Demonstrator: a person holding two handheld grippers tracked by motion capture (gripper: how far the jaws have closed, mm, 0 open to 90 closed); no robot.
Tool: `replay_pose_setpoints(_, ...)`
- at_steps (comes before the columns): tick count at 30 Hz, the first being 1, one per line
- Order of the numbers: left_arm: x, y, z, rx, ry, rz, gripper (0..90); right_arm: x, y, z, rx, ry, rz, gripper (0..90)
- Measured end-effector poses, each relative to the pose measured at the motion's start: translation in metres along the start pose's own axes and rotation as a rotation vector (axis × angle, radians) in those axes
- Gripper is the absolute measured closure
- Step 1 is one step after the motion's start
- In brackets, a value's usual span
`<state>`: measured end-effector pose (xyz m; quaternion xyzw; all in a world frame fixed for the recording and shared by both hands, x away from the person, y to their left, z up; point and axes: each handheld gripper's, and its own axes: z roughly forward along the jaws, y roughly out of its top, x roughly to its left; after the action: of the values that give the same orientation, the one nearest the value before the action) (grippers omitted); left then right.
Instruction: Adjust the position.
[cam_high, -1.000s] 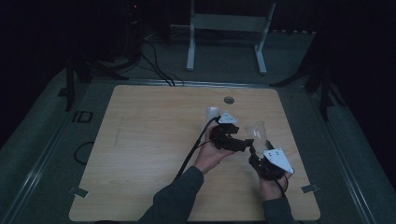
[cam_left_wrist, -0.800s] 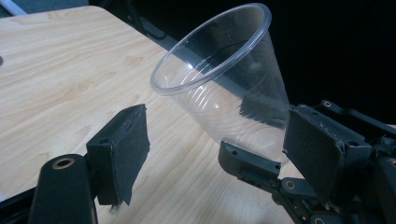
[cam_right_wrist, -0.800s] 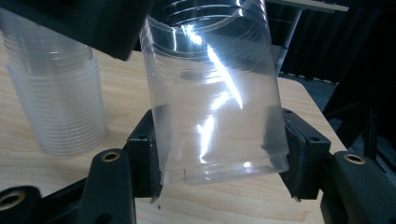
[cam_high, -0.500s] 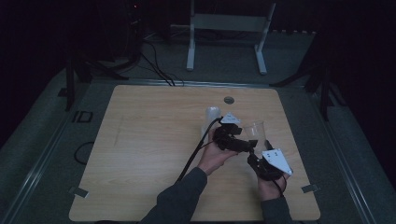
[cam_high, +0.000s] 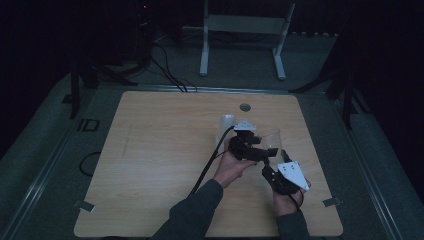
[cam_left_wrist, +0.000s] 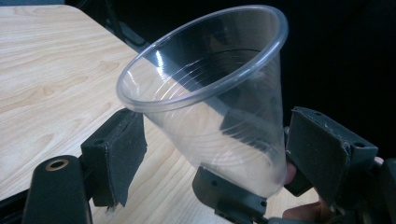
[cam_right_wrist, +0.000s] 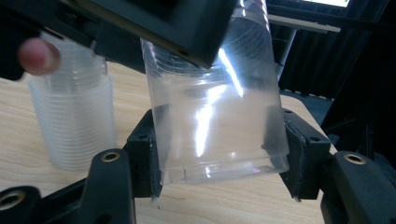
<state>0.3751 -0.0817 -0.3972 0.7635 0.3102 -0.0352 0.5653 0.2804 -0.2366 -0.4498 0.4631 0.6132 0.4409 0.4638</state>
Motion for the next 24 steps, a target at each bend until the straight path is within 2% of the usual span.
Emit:
replay_pose_setpoints(9, 0.0038, 0.0002, 0.0011, -0.029, -0.037, -0.044, 19.7, 0.0038, 0.0001, -0.0018, -0.013, 0.02, -0.007, 40.4)
replay_pose_setpoints(14, 0.0065, -0.0002, -0.0007, -0.071, -0.045, -0.066, 23.0, 0.0041, 0.0007, -0.0016, -0.011, 0.039, -0.004, 40.2)
replay_pose_setpoints(18, 0.0082, -0.0006, -0.001, -0.077, -0.048, -0.08, 25.4, 0.0032, 0.0002, -0.0005, -0.003, 0.05, -0.003, 40.0)
replay_pose_setpoints(24, 0.008, -0.0018, -0.0022, -0.083, -0.042, -0.061, 29.7, 0.0008, 0.0009, 0.0006, 0.008, 0.075, -0.001, 39.0)
